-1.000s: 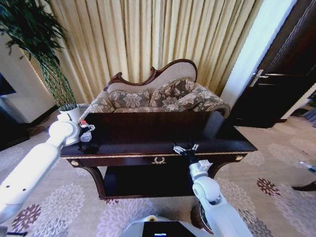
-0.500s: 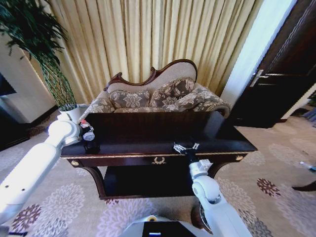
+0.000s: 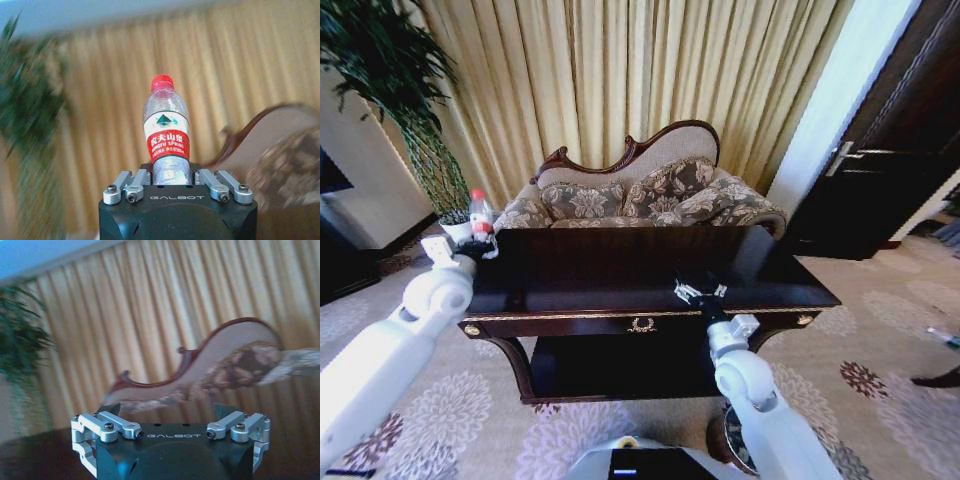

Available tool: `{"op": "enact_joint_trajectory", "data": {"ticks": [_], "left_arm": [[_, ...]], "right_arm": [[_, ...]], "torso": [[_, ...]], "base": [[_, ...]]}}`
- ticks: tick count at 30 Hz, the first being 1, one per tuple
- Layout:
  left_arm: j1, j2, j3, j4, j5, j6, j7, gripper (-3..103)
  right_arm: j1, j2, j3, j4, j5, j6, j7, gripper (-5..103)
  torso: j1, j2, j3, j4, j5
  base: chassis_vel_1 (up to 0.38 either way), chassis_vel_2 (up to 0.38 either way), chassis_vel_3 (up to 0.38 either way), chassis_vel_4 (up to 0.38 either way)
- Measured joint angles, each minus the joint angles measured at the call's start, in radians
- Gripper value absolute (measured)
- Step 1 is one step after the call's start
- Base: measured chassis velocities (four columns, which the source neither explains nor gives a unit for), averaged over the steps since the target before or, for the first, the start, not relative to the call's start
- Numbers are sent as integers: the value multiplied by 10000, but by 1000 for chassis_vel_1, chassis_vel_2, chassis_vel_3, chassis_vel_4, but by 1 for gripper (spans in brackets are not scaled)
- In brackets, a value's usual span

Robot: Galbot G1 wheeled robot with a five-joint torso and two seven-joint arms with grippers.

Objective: Move to the front of the table and place the trash on the table into the trash bin.

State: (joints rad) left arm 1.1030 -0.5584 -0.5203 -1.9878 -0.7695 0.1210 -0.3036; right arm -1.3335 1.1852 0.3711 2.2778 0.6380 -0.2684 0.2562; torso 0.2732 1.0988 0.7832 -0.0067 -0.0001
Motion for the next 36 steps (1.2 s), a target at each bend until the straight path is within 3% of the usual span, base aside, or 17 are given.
{"op": "enact_joint_trajectory", "data": {"ticks": [1, 4, 7, 8, 10, 11, 13, 16, 18, 23, 25, 36], "left_arm": [[186, 67, -93, -186, 226, -461, 295, 34], [329, 129, -174, -378, 427, -852, 663, 34], [386, 282, -125, -614, 1502, -1923, 2066, 34], [386, 282, -125, -614, 1502, -1923, 2066, 34], [-44, 402, 263, -548, 2230, -2619, 2745, 34], [-44, 402, 263, -548, 2230, -2619, 2745, 34], [-1123, 538, 1157, -261, 2716, -3264, 3246, 34], [-1569, 546, 1547, -95, 2863, -3497, 3378, 34], [-2509, 508, 2515, 293, 2970, -3783, 3500, 34], [-3493, 233, 3742, 627, 2625, -3607, 3443, 34], [-4439, -179, 4794, 1044, 2582, -3529, 3345, 34], [-6703, -899, 6656, 1651, 1961, -2835, 3117, 34]], "right_arm": [[34, -338, 6, 247, 401, -112, -29, 100], [92, -710, 54, 513, 838, -203, -84, 100], [499, -1689, 359, 1271, 2911, -564, -81, 100], [499, -1689, 359, 1271, 2911, -564, -81, 100], [1043, -2212, 494, 1641, 4484, -780, 67, 100], [1043, -2212, 494, 1641, 4484, -780, 67, 100], [1902, -2632, 405, 1708, 5866, -926, 149, 100], [2335, -2737, 272, 1617, 6396, -981, 203, 100], [3254, -2812, -63, 1234, 7218, -1106, 267, 100], [4474, -2618, -511, 327, 7646, -1358, 188, 100], [5665, -2268, -1035, -753, 7623, -1580, 43, 100], [7610, -1676, -2248, -2423, 6796, -1649, -413, 100]], "torso": [[-1, 0, 0, -1, 0], [-1, 0, 0, -4, 1], [-1, 0, 0, -5, 5], [-1, 0, 0, -5, 5], [-1, 0, 0, -4, 2], [-1, 0, 0, -4, 2], [-1, 0, 0, -3, 1], [0, 0, 1, -3, 2], [0, 0, 2, -6, 3], [0, -1, 2, -2, 3], [0, -1, 3, -1, 1], [2, -1, 2, -3, 2]], "base": [[0, 0, 0, 0], [0, 0, 0, 0], [0, 0, 0, 0], [0, 0, 0, 0], [0, 0, 0, 0], [0, 0, 0, 0], [0, 0, 0, 0], [0, 0, 0, 0], [0, 0, 0, 0], [0, 0, 0, 0], [0, 0, 0, 0], [0, 0, 0, 0]]}}
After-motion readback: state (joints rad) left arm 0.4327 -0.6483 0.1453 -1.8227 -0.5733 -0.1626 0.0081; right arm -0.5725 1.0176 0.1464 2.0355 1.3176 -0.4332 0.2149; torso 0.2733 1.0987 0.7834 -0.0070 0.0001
